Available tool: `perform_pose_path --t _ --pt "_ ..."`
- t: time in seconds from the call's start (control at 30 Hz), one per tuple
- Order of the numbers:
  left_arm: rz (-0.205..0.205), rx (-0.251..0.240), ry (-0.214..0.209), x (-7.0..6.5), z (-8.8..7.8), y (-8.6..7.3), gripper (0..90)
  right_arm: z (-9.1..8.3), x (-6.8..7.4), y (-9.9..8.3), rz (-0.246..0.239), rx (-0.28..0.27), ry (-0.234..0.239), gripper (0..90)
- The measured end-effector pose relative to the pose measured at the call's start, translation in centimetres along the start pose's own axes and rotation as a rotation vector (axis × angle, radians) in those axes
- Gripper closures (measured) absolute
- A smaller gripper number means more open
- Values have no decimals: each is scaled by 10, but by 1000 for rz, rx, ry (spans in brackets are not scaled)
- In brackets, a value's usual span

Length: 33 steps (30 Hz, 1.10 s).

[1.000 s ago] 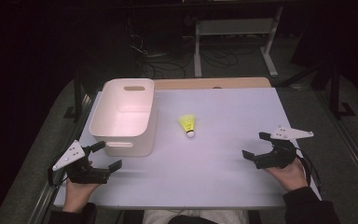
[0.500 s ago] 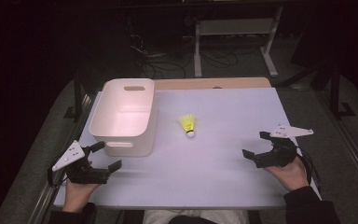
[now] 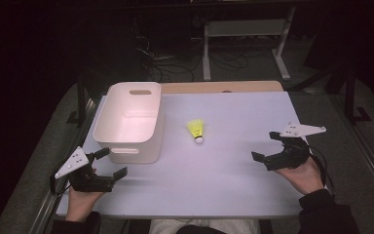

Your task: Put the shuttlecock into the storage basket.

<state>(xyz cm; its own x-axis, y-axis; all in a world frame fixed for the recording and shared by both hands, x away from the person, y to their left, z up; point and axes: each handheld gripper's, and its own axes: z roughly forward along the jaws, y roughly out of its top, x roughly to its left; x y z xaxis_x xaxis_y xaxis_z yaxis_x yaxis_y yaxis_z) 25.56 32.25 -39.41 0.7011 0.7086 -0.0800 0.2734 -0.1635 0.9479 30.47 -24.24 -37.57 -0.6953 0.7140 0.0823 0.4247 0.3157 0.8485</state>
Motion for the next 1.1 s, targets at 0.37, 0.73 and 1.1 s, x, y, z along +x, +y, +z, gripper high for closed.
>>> perform_pose_path --t 0.37,0.73,1.1 --pt "-2 -2 -1 0 0 0 0 0 2 15 -26 15 18 0" --pt "-3 -6 -2 0 0 0 0 3 4 31 -52 32 35 0" --pt "-3 -6 -3 0 0 0 0 9 7 43 -70 45 54 0"
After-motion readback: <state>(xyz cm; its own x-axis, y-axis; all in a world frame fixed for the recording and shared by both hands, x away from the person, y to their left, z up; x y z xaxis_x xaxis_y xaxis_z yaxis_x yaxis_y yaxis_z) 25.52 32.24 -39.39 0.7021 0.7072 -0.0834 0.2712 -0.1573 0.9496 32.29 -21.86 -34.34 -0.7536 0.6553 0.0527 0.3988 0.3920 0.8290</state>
